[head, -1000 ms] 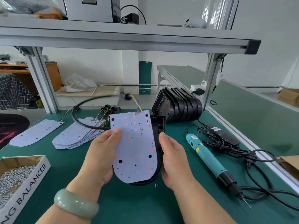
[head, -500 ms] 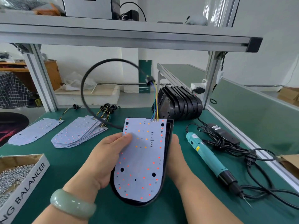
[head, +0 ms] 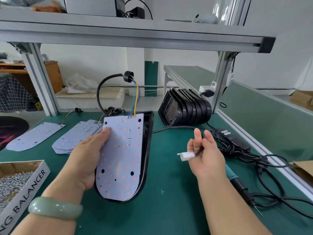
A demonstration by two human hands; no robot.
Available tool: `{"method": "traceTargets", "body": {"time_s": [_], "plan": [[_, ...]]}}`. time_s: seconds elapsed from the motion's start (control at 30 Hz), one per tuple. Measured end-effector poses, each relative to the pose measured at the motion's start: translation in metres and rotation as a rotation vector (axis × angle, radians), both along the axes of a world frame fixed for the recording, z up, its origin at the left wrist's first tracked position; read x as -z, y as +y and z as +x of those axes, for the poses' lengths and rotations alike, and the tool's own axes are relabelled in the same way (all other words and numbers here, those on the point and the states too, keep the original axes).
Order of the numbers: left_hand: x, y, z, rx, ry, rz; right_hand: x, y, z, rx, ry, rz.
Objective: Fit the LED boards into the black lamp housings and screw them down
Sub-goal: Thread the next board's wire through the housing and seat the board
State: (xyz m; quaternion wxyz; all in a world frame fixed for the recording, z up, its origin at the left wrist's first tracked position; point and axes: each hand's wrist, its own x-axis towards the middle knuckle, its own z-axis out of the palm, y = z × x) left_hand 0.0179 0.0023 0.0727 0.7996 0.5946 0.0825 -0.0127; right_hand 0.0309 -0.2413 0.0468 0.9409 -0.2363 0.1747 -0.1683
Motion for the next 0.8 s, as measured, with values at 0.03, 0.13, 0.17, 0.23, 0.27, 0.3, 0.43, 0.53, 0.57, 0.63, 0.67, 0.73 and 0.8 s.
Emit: {"method": "traceTargets", "body": {"time_s": [0.03, 0.13, 0.17, 0.23, 0.27, 0.3, 0.43, 0.53, 0.57, 0.63, 0.67, 0.73, 0.8], "plan": [[0.002, -0.002, 0.0, 0.037, -0.005, 0.026, -0.002, 0.003, -0.001, -0.008, -0.074, -0.052], [0.004, -0.011, -0.003, 0.184, -0.04, 0.061, -0.001, 0.02, -0.004, -0.114, -0.173, -0.484], [0.005, -0.013, -0.005, 0.227, -0.05, 0.076, 0.001, 0.027, -0.005, -0.162, -0.196, -0.657], [0.005, -0.017, -0.006, 0.283, -0.069, 0.098, 0.005, 0.038, -0.008, -0.299, -0.287, -0.856], [0.006, -0.017, -0.007, 0.295, -0.078, 0.097, 0.006, 0.041, -0.009, -0.359, -0.317, -0.863], [0.005, -0.017, -0.007, 0.298, -0.085, 0.087, 0.006, 0.042, -0.01, -0.393, -0.314, -0.839], [0.005, -0.018, -0.008, 0.329, -0.114, 0.039, 0.008, 0.043, -0.015, -0.562, -0.26, -0.799], [0.005, -0.023, -0.01, 0.343, -0.127, 0.009, 0.005, 0.048, -0.024, -0.705, -0.335, -1.01], [0.004, -0.023, -0.01, 0.341, -0.128, -0.004, 0.004, 0.049, -0.025, -0.721, -0.345, -1.068], [0.003, -0.022, -0.01, 0.314, -0.113, -0.04, 0.006, 0.05, -0.021, -0.648, -0.307, -1.151], [0.002, -0.021, -0.01, 0.291, -0.108, -0.06, 0.008, 0.05, -0.017, -0.545, -0.259, -1.17], [-0.002, -0.016, -0.009, 0.244, -0.103, -0.111, 0.012, 0.048, -0.007, -0.31, -0.085, -1.099], [-0.007, -0.009, -0.008, 0.194, -0.099, -0.171, 0.014, 0.036, 0.003, -0.112, 0.098, -0.914]]}}
